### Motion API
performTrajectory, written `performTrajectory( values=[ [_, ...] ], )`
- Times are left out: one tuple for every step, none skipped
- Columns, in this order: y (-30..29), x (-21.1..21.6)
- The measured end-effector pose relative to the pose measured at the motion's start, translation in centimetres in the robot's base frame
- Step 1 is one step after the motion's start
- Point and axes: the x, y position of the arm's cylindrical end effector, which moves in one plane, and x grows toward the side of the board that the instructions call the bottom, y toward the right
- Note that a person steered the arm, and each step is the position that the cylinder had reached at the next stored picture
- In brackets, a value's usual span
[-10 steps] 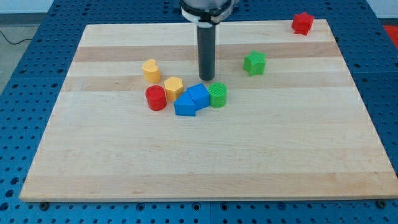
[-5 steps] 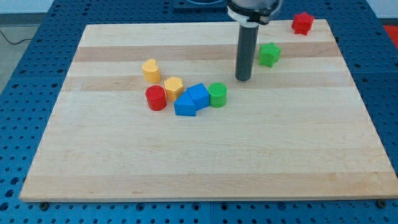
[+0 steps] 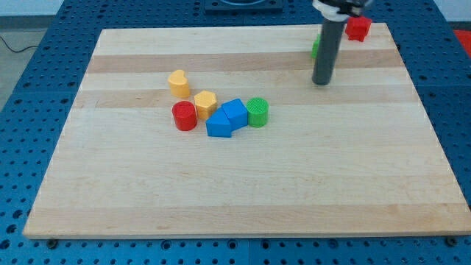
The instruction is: Keep green star on left side of red star
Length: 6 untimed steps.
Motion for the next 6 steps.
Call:
performTrajectory(
  values=[
    [1.2, -2.4],
    [1.5, -6.1],
    [3.3, -7.9],
    [3.7, -7.7],
    [0.7, -4.4],
    [-2.6, -3.7]
  ],
)
